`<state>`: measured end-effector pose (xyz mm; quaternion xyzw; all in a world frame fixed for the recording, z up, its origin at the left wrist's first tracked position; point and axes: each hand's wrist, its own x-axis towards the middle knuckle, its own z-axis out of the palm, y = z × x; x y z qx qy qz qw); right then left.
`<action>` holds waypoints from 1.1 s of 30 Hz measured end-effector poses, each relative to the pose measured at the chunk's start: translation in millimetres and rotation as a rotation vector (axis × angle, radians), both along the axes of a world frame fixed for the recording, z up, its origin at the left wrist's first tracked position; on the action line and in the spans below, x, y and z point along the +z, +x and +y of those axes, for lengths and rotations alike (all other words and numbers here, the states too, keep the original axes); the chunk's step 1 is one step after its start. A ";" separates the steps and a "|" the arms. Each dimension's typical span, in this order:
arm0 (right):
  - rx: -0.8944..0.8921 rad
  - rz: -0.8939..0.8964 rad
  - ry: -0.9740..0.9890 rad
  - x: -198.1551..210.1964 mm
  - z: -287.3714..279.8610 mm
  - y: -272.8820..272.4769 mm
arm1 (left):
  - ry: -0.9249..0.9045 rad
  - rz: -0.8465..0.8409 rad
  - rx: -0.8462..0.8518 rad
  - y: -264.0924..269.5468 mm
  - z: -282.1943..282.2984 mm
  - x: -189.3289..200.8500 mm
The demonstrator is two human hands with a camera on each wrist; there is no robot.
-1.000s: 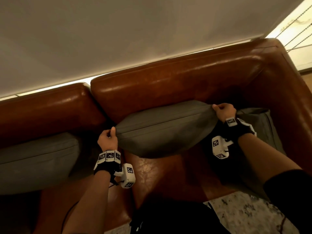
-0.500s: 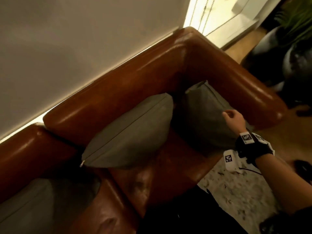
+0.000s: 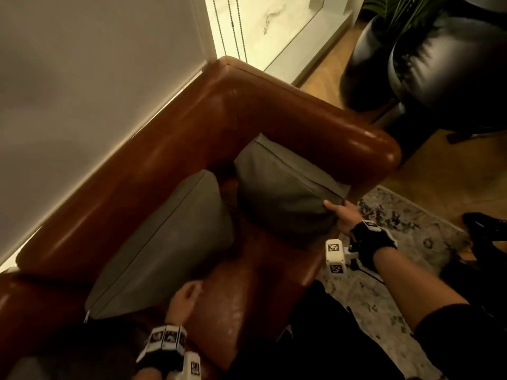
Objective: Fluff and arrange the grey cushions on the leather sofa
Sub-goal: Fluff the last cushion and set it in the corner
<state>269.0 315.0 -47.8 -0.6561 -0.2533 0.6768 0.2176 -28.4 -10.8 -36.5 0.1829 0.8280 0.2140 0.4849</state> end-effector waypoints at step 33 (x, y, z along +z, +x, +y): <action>0.521 -0.376 0.330 -38.4 24.9 122.9 | 0.070 0.340 -0.142 71.7 318.3 -18.6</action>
